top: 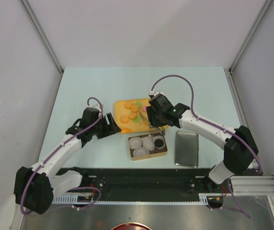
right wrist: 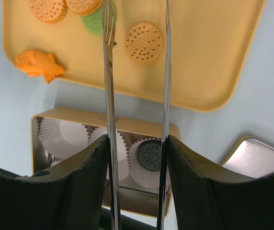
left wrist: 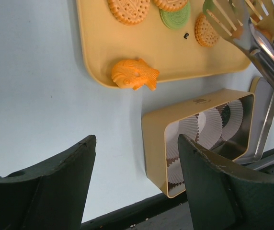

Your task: Pack the cookies

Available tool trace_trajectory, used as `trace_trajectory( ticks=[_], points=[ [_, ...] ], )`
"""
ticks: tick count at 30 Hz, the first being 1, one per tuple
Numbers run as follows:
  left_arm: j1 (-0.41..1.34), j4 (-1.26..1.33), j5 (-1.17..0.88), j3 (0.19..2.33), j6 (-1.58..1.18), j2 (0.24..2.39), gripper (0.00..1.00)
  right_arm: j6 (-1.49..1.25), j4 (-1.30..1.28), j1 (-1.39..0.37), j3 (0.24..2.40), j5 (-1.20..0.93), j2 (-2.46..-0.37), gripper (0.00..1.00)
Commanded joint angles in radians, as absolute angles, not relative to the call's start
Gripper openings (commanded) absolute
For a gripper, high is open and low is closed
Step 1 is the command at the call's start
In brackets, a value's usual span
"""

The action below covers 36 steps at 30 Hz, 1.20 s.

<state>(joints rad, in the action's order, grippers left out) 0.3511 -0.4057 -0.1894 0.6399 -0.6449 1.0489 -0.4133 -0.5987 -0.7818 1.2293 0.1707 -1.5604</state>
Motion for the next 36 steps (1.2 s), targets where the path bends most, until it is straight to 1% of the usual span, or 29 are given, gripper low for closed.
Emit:
trace_trajectory(
  ticks=[1, 16, 30, 32, 35, 36],
  points=[
    [0.356, -0.39, -0.201, 0.666, -0.621, 1.06, 0.74, -0.411, -0.572, -0.81, 1.232, 0.149, -1.536, 0.55],
    [0.356, -0.388, -0.196, 0.655, -0.624, 1.052, 0.75, -0.431, -0.575, -0.834, 1.172, 0.206, -1.526, 0.55],
    [0.354, -0.38, -0.199, 0.657, -0.624, 1.063, 0.74, -0.43, -0.617, -0.828, 1.15, 0.186, -1.534, 0.55],
    [0.356, -0.383, -0.201, 0.655, -0.623, 1.062, 0.74, -0.431, -0.618, -0.828, 1.152, 0.186, -1.534, 0.53],
    [0.356, -0.384, -0.199, 0.655, -0.623, 1.055, 0.74, -0.434, -0.62, -0.828, 1.164, 0.186, -1.529, 0.43],
    [0.356, -0.387, -0.201, 0.655, -0.623, 1.057, 0.74, -0.434, -0.626, -0.828, 1.169, 0.195, -1.52, 0.37]
  ],
)
